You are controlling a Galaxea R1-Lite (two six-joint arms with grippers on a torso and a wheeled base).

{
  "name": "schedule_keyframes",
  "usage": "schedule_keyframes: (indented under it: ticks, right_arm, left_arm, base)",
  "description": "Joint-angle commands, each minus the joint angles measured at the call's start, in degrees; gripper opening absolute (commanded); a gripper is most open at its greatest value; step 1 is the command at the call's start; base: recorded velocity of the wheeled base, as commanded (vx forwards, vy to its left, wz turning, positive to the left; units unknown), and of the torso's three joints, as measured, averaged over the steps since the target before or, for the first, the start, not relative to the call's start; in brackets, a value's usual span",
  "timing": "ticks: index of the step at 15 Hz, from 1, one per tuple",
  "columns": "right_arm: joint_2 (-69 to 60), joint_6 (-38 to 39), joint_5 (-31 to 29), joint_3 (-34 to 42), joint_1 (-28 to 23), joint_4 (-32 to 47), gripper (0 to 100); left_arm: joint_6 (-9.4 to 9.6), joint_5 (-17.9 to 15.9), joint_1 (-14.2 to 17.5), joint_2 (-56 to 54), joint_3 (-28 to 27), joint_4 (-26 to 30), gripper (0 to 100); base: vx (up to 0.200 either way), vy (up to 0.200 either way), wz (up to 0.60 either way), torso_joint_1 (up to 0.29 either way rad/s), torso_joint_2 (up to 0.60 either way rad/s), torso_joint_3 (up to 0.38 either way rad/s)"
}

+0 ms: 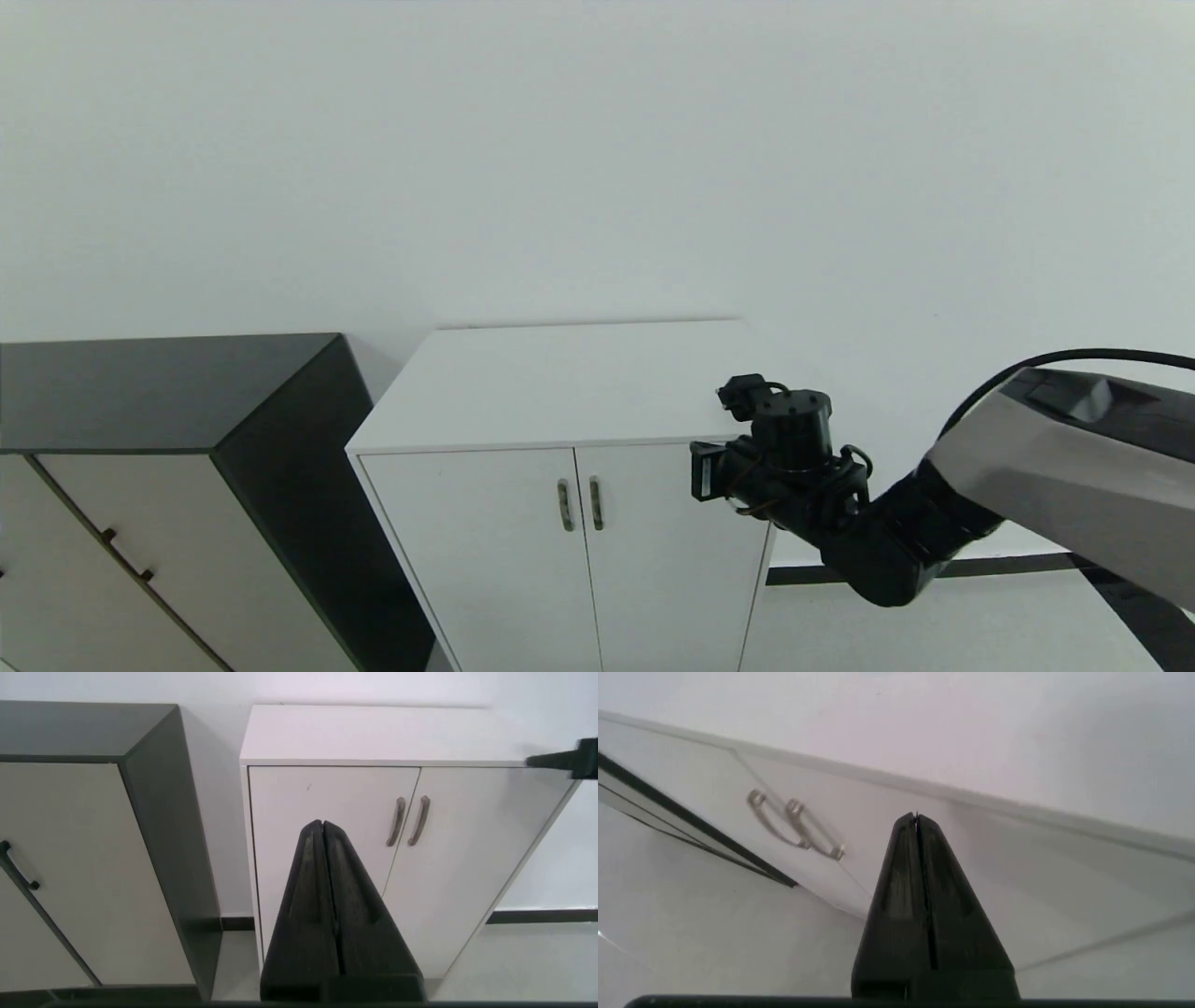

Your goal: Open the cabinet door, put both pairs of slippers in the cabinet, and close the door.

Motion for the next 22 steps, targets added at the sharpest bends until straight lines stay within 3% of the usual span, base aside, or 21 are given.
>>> schedule_keyframes:
  ticks: [1, 6, 11, 19, 22]
  right_arm:
    - [-10.9, -0.4, -4.1, 9.2, 1.5, 0.0, 0]
    - [-23.3, -4.8, -14.6, 25.3, 0.0, 0.0, 0]
    - [-35.3, -6.8, -23.5, 41.9, -5.4, 0.0, 0]
    - [-53.0, -15.0, -23.6, 58.0, -19.2, 1.0, 0]
    - [-63.3, -15.1, -21.9, 58.0, -24.9, 12.7, 0]
  left_arm:
    - [-0.02, 0.0, 0.0, 0.1, 0.0, 0.0, 0]
    - [-0.11, 0.1, 0.0, 0.1, 0.0, 0.0, 0]
    - [-0.02, 0.1, 0.0, 0.1, 0.0, 0.0, 0]
    - [-0.19, 0.1, 0.0, 0.1, 0.0, 0.0, 0]
    - [-0.19, 0.2, 0.0, 0.1, 0.0, 0.0, 0]
  base:
    - [0.000, 0.000, 0.00, 0.000, 0.00, 0.000]
    - [0.000, 0.000, 0.00, 0.000, 0.00, 0.000]
    - [0.000, 0.000, 0.00, 0.000, 0.00, 0.000]
    - [0.000, 0.000, 0.00, 0.000, 0.00, 0.000]
    - [0.000, 0.000, 0.00, 0.000, 0.00, 0.000]
